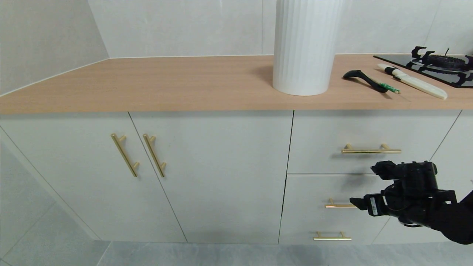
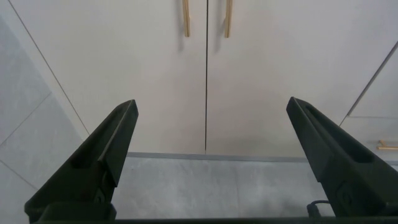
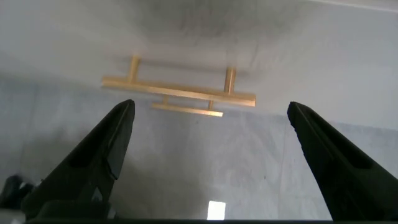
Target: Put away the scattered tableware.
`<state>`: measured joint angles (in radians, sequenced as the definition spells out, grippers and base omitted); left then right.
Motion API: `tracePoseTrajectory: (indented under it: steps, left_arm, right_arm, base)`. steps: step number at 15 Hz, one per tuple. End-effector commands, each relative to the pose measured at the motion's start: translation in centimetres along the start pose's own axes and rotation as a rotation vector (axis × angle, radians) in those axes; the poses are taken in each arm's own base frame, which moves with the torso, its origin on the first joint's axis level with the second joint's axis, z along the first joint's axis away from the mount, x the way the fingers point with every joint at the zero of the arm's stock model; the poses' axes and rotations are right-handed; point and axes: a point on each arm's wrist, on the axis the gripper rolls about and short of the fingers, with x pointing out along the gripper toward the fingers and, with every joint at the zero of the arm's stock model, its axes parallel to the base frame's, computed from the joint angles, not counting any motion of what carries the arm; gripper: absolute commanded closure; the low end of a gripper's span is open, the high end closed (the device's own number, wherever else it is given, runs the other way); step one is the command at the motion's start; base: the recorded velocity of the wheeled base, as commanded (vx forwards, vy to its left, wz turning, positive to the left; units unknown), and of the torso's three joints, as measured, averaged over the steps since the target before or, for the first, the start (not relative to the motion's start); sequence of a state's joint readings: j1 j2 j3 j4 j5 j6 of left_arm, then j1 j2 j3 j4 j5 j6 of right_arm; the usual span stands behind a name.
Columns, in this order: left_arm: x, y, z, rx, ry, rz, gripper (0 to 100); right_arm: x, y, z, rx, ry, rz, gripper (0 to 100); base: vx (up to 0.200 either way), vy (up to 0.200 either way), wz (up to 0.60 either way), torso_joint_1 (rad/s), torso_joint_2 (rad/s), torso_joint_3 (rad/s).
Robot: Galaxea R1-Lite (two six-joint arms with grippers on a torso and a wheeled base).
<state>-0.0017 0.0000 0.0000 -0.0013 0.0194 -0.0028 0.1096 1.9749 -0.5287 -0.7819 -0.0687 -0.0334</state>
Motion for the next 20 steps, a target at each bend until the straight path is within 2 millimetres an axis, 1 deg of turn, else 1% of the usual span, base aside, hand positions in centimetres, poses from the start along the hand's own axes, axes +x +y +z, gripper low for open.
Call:
tracePoseTrajectory:
  steps: [1,3,5,10,13,15,17,20]
  left_arm:
    - [0.0,0.0,0.0,0.000,0.001,0.001,0]
    - [0.0,0.0,0.0,0.001,0.001,0.001,0]
    - [0.0,0.0,0.0,0.000,0.001,0.001,0]
    - [0.0,0.0,0.0,0.000,0.001,-0.001,0]
    - [0.0,0.0,0.0,0.000,0.001,0.001,0]
    - [0.0,0.0,0.0,0.000,0.001,0.001,0]
    - [0.0,0.0,0.0,0.000,0.001,0.001,0]
    - [0.0,0.0,0.0,0.000,0.001,0.001,0]
  right_arm:
    - [1.8,0.1,-1.7,-0.004,0.074,-0.014,0]
    - [2.7,0.2,-2.0,-0.005,0.066,-0.050,0]
    - [3.6,0.2,-2.1,0.002,0.021,-0.074,0]
    - [5.0,0.3,-2.7,0.006,-0.009,-0.117,0]
    - [5.4,0.4,-3.1,0.005,-0.008,-0.121,0]
    - [5.8,0.3,-3.0,0.025,-0.013,-0.145,0]
    - [5.9,0.3,-2.8,0.045,-0.019,-0.159,0]
    - [5.5,0.3,-3.3,0.035,0.006,-0.157,0]
  base:
    - [0.000,0.000,0.00,0.000,0.00,0.000]
    - [0.000,0.000,0.00,0.000,0.00,0.000]
    - [0.000,0.000,0.00,0.000,0.00,0.000]
    - [0.000,0.000,0.00,0.000,0.00,0.000]
    - [0.000,0.000,0.00,0.000,0.00,0.000]
    - [0.000,0.000,0.00,0.000,0.00,0.000]
    - [0.000,0.000,0.00,0.000,0.00,0.000]
    - [0.000,0.000,0.00,0.000,0.00,0.000]
